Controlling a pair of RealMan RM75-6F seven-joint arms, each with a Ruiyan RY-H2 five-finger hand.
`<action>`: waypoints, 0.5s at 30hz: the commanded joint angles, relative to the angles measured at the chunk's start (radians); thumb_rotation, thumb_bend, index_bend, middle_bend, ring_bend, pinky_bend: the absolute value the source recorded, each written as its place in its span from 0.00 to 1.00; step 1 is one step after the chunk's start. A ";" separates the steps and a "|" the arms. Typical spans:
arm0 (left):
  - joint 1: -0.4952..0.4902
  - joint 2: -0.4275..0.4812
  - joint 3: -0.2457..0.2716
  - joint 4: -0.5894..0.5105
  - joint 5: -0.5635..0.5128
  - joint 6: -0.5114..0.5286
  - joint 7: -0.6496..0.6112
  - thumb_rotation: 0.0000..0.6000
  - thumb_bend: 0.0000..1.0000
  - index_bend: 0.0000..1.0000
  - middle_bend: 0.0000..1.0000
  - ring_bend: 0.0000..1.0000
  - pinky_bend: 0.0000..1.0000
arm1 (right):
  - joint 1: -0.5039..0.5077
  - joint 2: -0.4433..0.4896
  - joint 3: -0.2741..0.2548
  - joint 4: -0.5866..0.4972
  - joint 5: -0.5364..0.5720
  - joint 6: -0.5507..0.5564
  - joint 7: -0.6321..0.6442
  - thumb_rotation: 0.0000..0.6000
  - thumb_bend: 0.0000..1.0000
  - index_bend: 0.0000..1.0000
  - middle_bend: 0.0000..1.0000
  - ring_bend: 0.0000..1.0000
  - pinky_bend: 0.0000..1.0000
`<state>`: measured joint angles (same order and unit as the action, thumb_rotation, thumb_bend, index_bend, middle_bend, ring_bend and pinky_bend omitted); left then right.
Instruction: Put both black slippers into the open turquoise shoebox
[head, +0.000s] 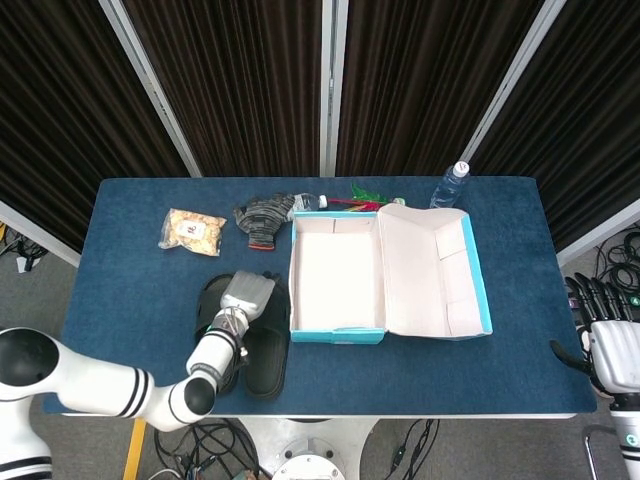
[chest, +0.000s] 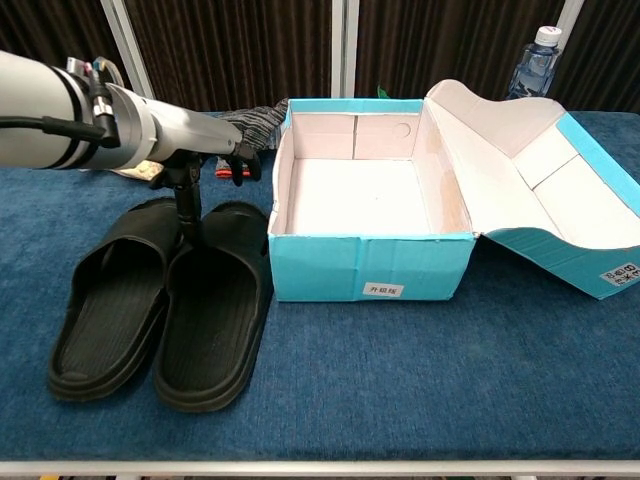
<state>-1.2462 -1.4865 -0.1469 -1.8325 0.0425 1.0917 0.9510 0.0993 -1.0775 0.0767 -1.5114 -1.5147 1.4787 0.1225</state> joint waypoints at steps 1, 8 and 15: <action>-0.016 -0.018 -0.004 0.023 -0.030 0.006 0.015 1.00 0.00 0.12 0.14 0.83 0.74 | -0.001 0.001 0.000 0.000 0.001 0.000 0.001 1.00 0.12 0.00 0.06 0.00 0.00; -0.046 -0.052 -0.016 0.081 -0.103 -0.026 0.045 1.00 0.00 0.12 0.14 0.83 0.74 | -0.004 -0.001 -0.004 0.004 0.000 0.000 0.007 1.00 0.12 0.00 0.06 0.00 0.00; -0.089 -0.090 -0.012 0.122 -0.183 -0.008 0.116 1.00 0.00 0.12 0.14 0.84 0.75 | -0.008 0.002 -0.005 0.008 0.003 0.002 0.014 1.00 0.12 0.00 0.06 0.00 0.00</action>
<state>-1.3228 -1.5660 -0.1607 -1.7212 -0.1199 1.0747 1.0481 0.0911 -1.0754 0.0716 -1.5036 -1.5116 1.4808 0.1367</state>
